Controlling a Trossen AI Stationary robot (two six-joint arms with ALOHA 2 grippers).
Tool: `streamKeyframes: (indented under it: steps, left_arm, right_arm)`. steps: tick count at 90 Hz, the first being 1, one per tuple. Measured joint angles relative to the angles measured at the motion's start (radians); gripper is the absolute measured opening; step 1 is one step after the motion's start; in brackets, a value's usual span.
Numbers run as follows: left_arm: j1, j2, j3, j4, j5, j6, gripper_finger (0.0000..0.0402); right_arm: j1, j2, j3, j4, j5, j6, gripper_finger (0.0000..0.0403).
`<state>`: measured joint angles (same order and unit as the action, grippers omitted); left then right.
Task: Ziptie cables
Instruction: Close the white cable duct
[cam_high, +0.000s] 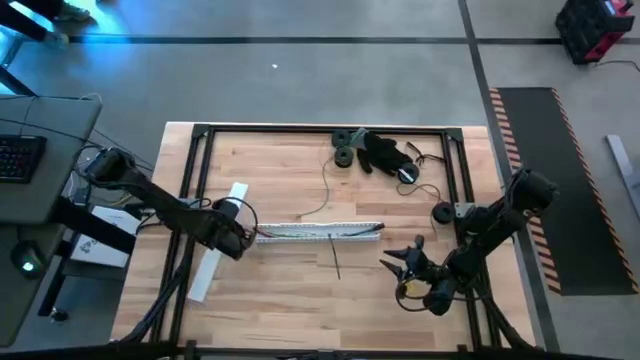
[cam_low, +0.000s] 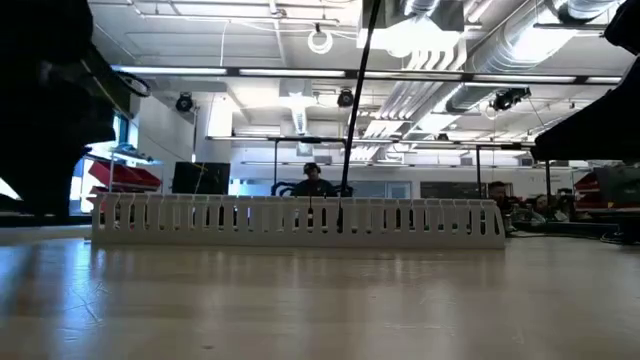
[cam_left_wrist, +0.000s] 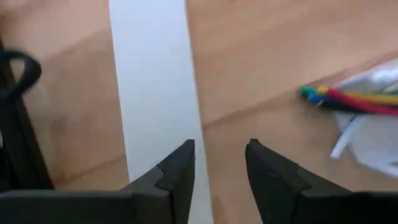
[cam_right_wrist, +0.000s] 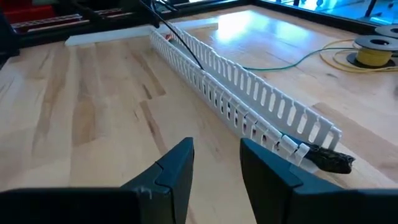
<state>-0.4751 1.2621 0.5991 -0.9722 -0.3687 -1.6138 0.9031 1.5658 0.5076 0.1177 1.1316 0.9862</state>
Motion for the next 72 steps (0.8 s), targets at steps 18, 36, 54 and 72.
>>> streamKeyframes:
  steps: [18,36,54,72]
  left_arm:
    - [-0.069,-0.029,-0.021,-0.005,-0.102,-0.042,0.0213]
    - [-0.151,-0.028,-0.072,0.004,-0.148,-0.196,0.0274]
    - [-0.165,0.032,-0.072,0.007,-0.184,-0.246,0.0279]
    - [-0.141,0.171,-0.072,0.020,-0.119,-0.368,0.0278]
  right_arm:
    - [0.000,0.000,0.000,0.000,-0.004,0.000,0.0116]
    - [0.000,0.000,0.000,0.007,-0.007,0.008,0.0116]
    - [0.000,0.000,0.000,0.017,-0.007,0.027,0.0116]
    - [0.000,0.000,0.000,0.022,-0.006,0.032,0.0116]
